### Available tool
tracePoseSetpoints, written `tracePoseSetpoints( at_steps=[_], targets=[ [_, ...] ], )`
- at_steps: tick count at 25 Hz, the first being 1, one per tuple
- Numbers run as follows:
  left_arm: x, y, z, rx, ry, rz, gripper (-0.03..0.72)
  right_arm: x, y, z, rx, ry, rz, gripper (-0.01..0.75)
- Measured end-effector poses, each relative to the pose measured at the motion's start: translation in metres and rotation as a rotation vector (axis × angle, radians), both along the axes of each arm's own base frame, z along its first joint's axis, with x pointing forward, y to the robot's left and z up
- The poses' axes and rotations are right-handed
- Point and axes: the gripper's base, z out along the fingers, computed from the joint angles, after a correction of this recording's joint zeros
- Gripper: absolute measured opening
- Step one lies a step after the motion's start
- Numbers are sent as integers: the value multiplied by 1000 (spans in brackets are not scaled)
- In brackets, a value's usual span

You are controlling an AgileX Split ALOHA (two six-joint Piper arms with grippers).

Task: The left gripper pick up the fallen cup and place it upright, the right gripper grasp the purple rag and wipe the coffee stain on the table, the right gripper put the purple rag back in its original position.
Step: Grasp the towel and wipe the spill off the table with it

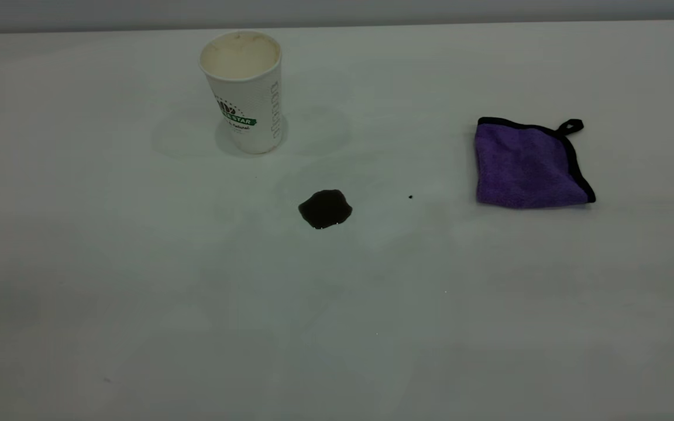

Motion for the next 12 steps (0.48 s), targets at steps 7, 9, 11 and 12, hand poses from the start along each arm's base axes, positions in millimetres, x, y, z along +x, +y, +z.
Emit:
tracePoseSetpoints(
  at_steps=[7, 9, 11, 12],
  targets=[
    [0, 3, 0, -7, 1, -15, 571, 0, 0, 0, 0, 0, 0, 241],
    [0, 3, 0, -8, 1, -14, 571, 0, 0, 0, 0, 0, 0, 241],
    [0, 3, 0, -8, 1, -14, 571, 0, 0, 0, 0, 0, 0, 241],
    [0, 3, 0, -8, 1, -14, 571, 0, 0, 0, 0, 0, 0, 241]
  ],
)
